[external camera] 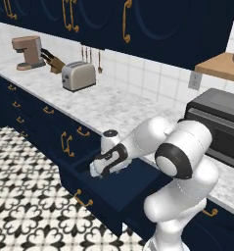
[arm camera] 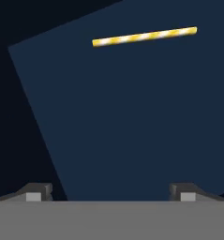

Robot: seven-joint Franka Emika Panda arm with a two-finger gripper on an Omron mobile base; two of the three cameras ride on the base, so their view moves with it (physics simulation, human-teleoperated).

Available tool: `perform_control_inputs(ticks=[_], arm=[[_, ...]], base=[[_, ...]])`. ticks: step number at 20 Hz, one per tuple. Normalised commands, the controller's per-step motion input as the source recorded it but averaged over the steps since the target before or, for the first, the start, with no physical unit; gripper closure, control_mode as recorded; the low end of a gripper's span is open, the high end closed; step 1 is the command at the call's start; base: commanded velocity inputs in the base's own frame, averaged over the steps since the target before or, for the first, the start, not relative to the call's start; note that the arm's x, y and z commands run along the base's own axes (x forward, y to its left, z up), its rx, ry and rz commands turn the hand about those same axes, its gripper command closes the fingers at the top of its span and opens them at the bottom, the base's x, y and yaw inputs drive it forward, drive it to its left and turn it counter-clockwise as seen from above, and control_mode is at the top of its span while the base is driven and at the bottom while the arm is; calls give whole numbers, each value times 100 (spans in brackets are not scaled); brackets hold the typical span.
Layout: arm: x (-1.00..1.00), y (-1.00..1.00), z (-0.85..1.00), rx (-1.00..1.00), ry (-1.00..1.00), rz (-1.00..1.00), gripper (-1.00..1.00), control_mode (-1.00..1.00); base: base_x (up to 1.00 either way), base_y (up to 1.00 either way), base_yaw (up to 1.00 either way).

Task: Take a straw from the drawer in front and place it inside the glass cup on the dining counter.

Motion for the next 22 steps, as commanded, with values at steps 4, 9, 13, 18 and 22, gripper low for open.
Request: perform_control_inputs(ticks=[4, 9, 13, 18, 22], arm=[[24, 7, -52, 0, 14, 0, -100, -100], [0, 32, -38, 0, 0, 0, -100, -100], [0, 40, -29, 0, 0, 0, -100, -100], [0, 45, -18, 0, 0, 1, -100, -100], [-39, 83, 0, 0, 0, 1, -100, -100]], base=[[0, 0, 0], [0, 0, 0], [0, 0, 0], [0, 0, 0], [0, 0, 0]])
